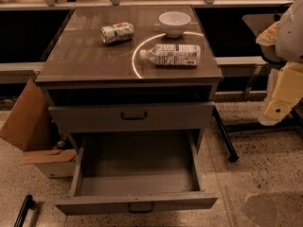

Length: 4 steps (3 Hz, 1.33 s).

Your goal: Place blue plastic bottle into middle drawer

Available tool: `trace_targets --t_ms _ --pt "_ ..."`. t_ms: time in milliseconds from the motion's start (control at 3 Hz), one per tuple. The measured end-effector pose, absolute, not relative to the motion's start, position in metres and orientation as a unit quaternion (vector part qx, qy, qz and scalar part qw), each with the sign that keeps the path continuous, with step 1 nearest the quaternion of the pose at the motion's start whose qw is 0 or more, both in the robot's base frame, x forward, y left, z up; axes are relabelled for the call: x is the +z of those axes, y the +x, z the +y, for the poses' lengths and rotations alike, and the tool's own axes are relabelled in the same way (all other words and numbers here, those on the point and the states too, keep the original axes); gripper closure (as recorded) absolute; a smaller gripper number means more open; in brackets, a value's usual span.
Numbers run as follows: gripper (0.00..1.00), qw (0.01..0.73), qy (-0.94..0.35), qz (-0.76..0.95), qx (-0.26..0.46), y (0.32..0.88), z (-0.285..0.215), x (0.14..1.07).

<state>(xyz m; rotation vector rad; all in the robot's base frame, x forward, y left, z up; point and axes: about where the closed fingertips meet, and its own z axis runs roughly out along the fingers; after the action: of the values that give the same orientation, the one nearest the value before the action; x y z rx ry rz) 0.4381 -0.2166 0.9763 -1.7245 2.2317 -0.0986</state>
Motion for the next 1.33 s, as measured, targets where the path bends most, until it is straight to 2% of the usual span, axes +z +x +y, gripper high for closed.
trace_targets --t_ms 333,667,1333 --pt "0.00 0.159 -0.603 0.781 -0.035 0.438 -0.217 0.976" --pt "0.00 0.183 -0.604 0.776 0.008 0.459 -0.207 0.970" --pt "0.00 0.253 -0.600 0.747 0.134 0.551 -0.155 0.943"
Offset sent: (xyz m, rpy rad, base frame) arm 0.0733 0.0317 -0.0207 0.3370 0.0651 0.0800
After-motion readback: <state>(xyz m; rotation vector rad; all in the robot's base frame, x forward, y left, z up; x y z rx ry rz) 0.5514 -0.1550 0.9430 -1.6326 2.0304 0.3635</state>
